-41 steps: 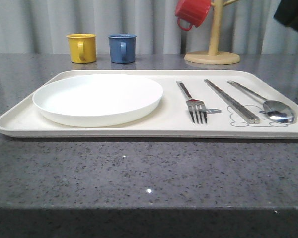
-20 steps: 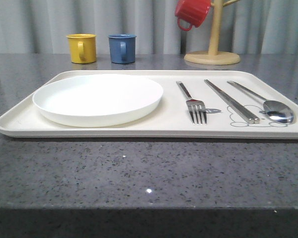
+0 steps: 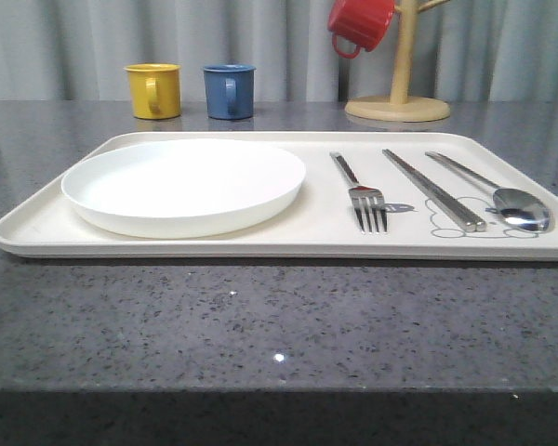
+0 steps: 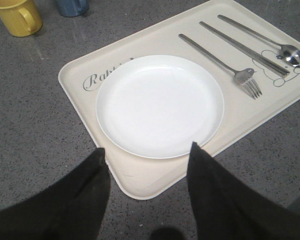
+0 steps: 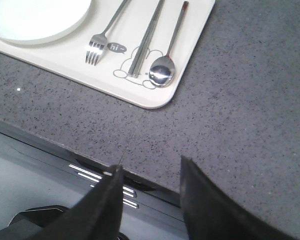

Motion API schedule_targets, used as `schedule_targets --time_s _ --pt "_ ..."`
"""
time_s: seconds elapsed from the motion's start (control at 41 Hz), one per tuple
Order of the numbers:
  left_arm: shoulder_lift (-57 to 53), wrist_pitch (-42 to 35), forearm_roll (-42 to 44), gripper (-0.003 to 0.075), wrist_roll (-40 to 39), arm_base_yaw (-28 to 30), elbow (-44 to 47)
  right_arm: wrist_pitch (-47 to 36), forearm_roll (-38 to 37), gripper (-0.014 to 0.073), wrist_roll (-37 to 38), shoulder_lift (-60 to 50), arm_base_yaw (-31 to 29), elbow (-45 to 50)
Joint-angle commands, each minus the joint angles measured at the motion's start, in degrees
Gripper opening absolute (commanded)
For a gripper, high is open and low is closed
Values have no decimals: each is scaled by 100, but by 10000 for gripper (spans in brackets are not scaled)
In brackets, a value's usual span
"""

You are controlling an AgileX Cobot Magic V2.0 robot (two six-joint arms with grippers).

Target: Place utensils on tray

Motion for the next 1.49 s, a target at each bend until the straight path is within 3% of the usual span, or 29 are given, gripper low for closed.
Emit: schedule_targets --time_s 0.0,0.317,0.537,0.659,0.806,0.976,1.465 --pt "9 -417 -63 347 -62 -42 -147 -493 73 310 46 28 43 -52" --pt "9 -417 -63 347 -62 -42 -147 -1143 73 310 240 28 43 -31" --pt "9 -417 -63 347 -62 -42 -147 -1126 73 309 240 28 43 -31" --pt "9 -417 -63 340 -62 -42 -147 -1115 73 255 240 28 43 -31" --pt "9 -417 -63 174 -62 -42 -147 -1120 73 56 240 34 43 -22" --pt "9 -417 -63 -14 -62 -42 -147 -1173 73 -71 240 34 43 -22" --pt "-100 -439 -82 -20 -62 -73 -124 -1213 73 -67 240 34 43 -22"
